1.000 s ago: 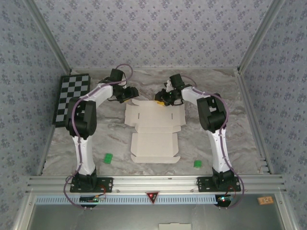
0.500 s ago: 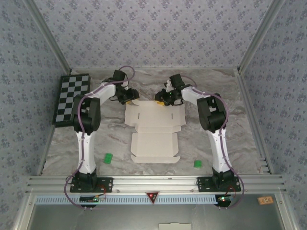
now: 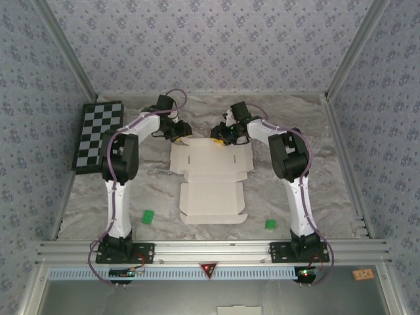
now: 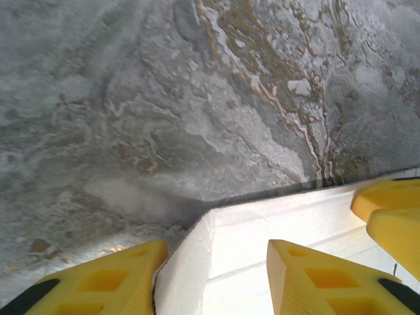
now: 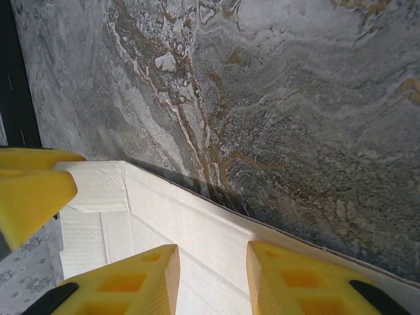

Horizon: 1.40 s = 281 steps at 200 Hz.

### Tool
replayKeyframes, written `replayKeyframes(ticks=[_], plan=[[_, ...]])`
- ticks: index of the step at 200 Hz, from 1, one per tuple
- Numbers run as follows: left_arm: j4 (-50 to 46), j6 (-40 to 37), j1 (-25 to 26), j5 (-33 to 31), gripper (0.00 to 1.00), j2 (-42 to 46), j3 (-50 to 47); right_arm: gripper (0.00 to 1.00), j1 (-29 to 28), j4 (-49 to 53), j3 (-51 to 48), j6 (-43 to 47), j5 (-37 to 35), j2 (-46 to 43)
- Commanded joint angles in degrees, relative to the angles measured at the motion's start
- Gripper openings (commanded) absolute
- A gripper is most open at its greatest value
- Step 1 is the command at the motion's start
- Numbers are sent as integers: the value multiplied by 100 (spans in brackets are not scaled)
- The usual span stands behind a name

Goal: Fold the paper box

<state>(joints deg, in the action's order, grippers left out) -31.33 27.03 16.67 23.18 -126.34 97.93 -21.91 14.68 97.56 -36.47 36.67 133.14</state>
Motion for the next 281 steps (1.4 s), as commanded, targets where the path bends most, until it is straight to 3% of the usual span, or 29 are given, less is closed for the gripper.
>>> replayKeyframes(ticks=[1, 72, 192, 213, 249, 281], plan=[[-84, -11, 123, 238, 44, 75, 134, 34, -94, 278, -158, -2, -140, 237], [264, 205, 212, 412, 47, 0, -23, 34, -101, 303, -168, -6, -153, 217], [807, 447, 271, 707, 41, -276, -464, 34, -95, 271, -206, -1, -141, 265], [858, 474, 276, 730, 44, -302, -554, 34, -102, 249, -225, -3, -133, 272], [955, 480, 276, 774, 57, -268, -662, 34, -80, 226, -234, -3, -98, 272], [910, 439, 276, 767, 53, -241, -622, 34, -70, 205, -247, -1, -98, 270]])
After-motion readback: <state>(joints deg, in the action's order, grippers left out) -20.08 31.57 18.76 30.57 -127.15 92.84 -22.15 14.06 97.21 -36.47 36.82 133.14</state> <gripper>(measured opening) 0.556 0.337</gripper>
